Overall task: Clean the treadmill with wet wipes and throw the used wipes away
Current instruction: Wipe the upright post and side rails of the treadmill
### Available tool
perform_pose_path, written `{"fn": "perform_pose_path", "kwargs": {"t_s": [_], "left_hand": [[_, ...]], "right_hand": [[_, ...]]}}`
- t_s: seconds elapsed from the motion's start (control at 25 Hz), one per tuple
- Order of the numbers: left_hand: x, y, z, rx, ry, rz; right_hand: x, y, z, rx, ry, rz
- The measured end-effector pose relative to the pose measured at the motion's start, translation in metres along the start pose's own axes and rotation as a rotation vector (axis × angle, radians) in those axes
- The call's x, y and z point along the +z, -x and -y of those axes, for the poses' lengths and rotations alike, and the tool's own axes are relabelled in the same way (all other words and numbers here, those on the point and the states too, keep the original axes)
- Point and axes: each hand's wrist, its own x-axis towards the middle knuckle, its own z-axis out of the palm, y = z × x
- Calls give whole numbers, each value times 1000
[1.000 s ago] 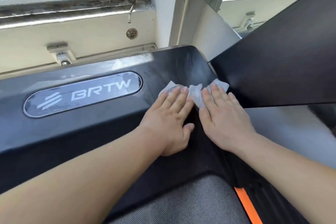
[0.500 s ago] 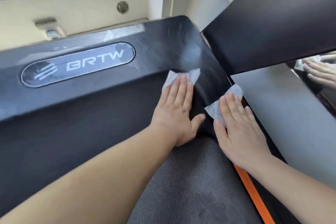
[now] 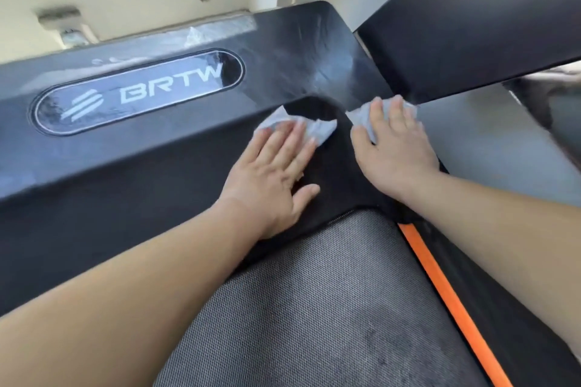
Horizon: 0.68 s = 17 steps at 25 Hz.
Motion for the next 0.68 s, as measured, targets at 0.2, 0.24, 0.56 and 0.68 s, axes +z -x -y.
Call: {"fn": "perform_pose_path", "kwargs": {"t_s": [0.2, 0.24, 0.56, 0.68], "left_hand": [[0, -26, -32, -108, 110, 14], [1, -24, -38, -82, 117, 23], [5, -5, -54, 114, 68, 77], [4, -11, -54, 170, 46, 111]], "right_hand": [[-3, -7, 31, -293, 77, -10], [-2, -4, 26, -317, 78, -18], [36, 45, -44, -251, 36, -156], [47, 53, -55, -211, -22, -187]]}}
